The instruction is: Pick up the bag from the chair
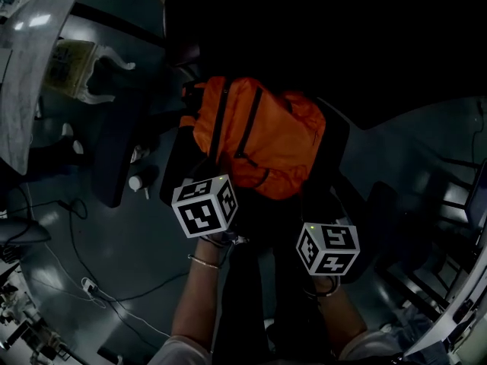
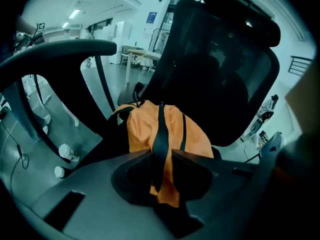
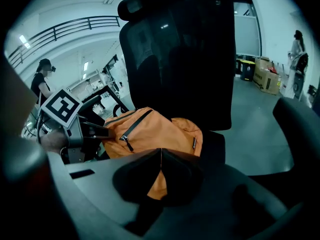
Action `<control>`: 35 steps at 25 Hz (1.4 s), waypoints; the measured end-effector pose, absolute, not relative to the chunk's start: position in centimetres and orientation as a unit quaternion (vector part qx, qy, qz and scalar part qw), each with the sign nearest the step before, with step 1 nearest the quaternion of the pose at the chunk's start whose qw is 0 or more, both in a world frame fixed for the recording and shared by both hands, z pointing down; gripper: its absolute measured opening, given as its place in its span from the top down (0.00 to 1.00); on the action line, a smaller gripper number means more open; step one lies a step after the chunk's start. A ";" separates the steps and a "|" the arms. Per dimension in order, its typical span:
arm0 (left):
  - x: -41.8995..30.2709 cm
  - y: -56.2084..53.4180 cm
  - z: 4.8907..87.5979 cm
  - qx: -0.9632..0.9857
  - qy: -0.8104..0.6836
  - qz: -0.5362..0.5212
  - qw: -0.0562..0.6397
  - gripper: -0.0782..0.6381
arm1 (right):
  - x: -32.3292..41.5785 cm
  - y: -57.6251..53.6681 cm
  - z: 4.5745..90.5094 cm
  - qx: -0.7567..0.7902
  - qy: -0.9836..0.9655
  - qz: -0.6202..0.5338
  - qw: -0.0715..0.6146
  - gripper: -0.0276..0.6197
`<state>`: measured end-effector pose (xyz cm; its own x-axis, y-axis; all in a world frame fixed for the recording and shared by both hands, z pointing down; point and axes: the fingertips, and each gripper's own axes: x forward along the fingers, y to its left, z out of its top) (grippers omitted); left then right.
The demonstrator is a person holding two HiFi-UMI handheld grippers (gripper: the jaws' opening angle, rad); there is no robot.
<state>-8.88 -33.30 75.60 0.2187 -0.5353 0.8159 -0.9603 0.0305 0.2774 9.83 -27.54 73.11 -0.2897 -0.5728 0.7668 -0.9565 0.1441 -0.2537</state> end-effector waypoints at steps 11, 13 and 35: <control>-6.0 -32.6 71.5 0.669 -0.566 0.224 0.427 0.80 | 11.3 -27.7 69.7 0.557 -0.710 0.364 0.231 0.91; -5.5 -32.5 70.6 0.674 -0.564 0.221 0.423 0.80 | 11.5 -27.7 69.0 0.560 -0.710 0.362 0.227 0.91; -0.9 -29.8 56.9 0.737 -0.524 0.224 0.364 0.82 | 13.1 -26.9 57.8 0.588 -0.724 0.320 0.170 0.91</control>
